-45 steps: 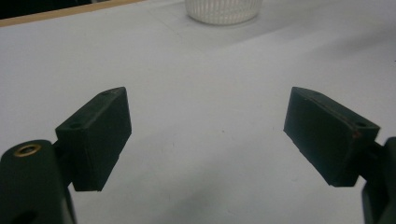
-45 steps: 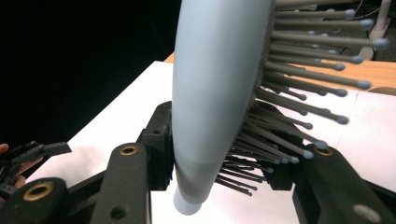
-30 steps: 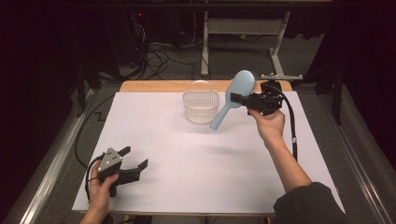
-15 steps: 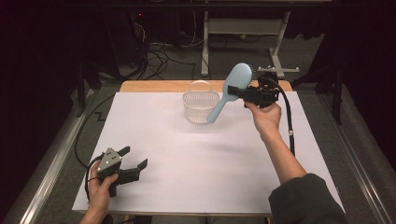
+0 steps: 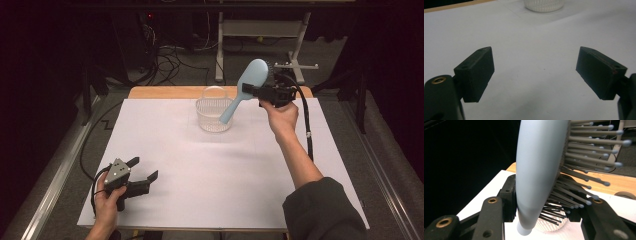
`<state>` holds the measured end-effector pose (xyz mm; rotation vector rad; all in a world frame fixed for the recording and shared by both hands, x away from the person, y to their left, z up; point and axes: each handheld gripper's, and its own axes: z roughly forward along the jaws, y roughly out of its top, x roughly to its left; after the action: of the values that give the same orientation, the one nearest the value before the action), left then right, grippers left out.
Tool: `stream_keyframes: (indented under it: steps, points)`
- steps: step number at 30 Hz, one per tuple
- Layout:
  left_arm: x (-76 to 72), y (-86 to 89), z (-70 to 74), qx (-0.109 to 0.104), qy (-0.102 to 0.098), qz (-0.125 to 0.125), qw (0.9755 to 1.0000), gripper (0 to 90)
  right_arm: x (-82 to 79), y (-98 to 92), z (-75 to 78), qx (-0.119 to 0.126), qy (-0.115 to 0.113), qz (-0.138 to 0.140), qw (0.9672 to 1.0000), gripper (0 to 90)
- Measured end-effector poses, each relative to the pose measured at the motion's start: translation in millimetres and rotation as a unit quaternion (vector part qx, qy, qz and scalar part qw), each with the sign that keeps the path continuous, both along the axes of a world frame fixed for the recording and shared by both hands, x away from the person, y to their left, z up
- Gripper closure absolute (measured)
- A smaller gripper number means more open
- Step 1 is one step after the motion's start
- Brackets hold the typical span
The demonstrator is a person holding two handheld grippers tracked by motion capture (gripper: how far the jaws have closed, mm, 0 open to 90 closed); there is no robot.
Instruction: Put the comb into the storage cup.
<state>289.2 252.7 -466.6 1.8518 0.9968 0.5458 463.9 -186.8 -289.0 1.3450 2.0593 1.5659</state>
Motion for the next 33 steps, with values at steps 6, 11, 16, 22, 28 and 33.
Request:
stream_keyframes:
  steps: [6,11,16,22,28,33]
  points:
    - [0.1,-0.2,-0.2,0.000,0.000,0.001,1.0000,15.9,4.5,6.1,3.2,-0.008,-0.008,-0.009,0.9999,53.9]
    - [0.2,0.1,-0.3,-0.001,0.000,0.001,1.0000,15.9,10.9,10.6,3.7,-0.006,-0.010,-0.018,0.9998,53.7]
    - [0.1,-0.2,-0.2,-0.003,0.000,-0.001,1.0000,15.9,17.0,14.9,2.7,0.001,-0.015,-0.031,0.9994,53.3]
    - [0.3,-0.1,-0.5,-0.005,0.001,-0.001,1.0000,15.9,23.5,21.4,-0.1,-0.010,-0.016,-0.044,0.9988,53.2]
    - [0.3,-1.3,-1.1,-0.002,0.002,-0.005,1.0000,15.9,30.1,28.4,-7.1,-0.019,-0.016,-0.048,0.9986,53.1]
    - [-0.2,-1.6,-0.9,-0.004,0.002,-0.003,1.0000,15.9,35.9,32.6,-15.1,-0.026,-0.011,-0.053,0.9982,52.9]
